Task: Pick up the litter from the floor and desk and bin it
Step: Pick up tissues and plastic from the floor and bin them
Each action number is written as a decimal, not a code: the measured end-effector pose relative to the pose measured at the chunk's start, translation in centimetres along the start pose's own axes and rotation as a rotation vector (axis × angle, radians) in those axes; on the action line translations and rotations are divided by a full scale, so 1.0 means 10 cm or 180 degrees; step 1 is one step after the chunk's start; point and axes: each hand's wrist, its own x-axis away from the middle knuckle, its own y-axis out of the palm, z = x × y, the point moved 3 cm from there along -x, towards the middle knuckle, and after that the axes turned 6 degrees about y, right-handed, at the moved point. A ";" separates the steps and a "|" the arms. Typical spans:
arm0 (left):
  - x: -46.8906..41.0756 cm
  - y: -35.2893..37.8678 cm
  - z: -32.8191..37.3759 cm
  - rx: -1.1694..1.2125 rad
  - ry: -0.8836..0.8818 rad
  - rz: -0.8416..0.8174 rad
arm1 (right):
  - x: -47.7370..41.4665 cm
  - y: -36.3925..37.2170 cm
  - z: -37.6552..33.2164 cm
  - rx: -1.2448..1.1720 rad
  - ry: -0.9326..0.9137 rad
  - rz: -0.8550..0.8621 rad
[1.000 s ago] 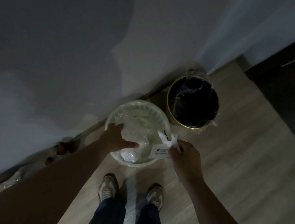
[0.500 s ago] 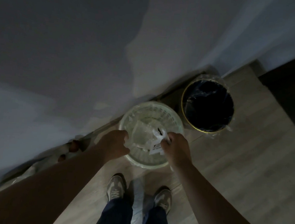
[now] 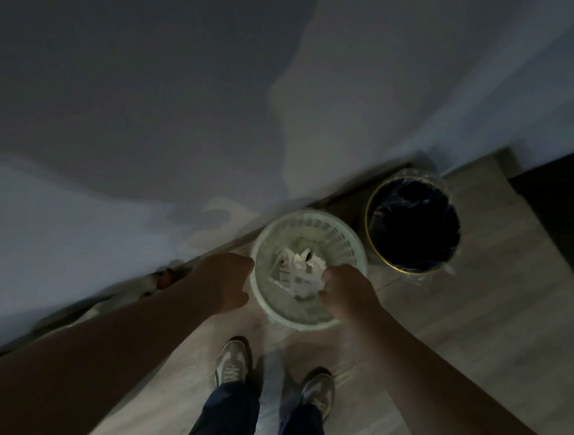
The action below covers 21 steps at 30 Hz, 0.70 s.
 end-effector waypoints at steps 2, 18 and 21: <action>0.18 -0.15 0.08 -0.0094 0.0058 -0.0018 | 0.18 -0.15 -0.01 0.0126 -0.0081 0.0056; 2.44 -1.61 1.17 0.0528 -0.0619 0.1135 | 2.35 -2.07 -0.34 0.0923 -0.1614 0.0668; 3.00 -1.76 1.40 0.0576 -0.0934 0.1494 | 2.81 -2.41 -0.53 0.1018 -0.2083 0.0738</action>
